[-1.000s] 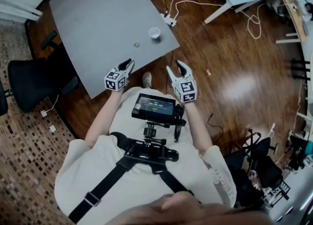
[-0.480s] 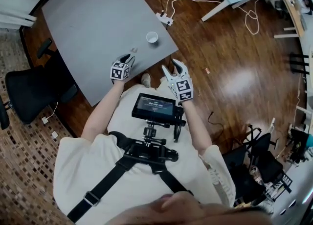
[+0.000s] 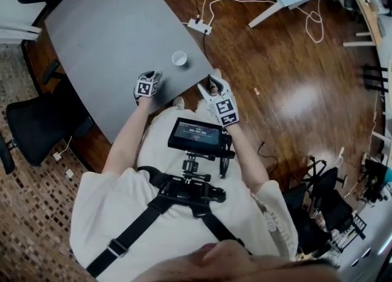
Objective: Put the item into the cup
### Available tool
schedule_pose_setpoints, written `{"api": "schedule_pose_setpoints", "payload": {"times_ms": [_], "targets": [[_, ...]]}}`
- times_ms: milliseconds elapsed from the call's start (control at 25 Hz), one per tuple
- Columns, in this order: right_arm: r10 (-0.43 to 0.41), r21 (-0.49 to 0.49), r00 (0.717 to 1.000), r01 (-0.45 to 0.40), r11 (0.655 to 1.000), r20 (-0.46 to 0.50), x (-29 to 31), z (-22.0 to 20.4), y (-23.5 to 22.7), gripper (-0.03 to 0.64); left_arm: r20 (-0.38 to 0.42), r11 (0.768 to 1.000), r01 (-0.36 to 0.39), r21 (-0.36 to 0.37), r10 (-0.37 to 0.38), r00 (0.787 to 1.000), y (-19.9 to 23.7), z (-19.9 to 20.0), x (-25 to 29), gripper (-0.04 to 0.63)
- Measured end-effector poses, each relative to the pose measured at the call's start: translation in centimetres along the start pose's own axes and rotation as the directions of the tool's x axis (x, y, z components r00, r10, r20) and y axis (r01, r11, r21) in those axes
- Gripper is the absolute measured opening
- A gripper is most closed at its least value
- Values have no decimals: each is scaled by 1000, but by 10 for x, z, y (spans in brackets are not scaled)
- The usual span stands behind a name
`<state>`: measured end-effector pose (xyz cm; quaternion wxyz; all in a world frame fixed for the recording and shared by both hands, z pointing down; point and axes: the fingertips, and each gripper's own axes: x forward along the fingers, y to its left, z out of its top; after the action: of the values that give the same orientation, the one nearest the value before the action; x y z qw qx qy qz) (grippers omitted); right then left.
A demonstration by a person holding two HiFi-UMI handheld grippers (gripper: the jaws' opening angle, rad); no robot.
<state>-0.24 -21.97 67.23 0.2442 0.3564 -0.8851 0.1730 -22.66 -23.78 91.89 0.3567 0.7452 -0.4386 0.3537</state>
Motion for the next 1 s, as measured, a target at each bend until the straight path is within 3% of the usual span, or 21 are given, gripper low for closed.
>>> {"api": "schedule_pose_setpoints", "payload": {"times_ms": [160, 360, 600, 760, 1000], "targets": [[28, -1, 1000, -28, 1000, -15, 11, 6, -18, 213, -88, 999, -50, 22, 52, 995, 19, -18, 20, 121], [55, -17, 998, -55, 998, -21, 27, 15, -33, 213, -121, 999, -29, 24, 32, 992, 19, -23, 35, 121], [59, 5, 998, -59, 998, -34, 35, 12, -42, 213, -132, 999, -3, 52, 10, 991, 11, -23, 41, 1], [55, 11, 998, -55, 998, -23, 35, 12, -40, 215, -83, 998, -18, 54, 22, 996, 9, -10, 33, 0], [47, 43, 999, -47, 998, -6, 32, -1, -44, 213, 89, 999, 18, 27, -20, 996, -20, 57, -3, 0]]}}
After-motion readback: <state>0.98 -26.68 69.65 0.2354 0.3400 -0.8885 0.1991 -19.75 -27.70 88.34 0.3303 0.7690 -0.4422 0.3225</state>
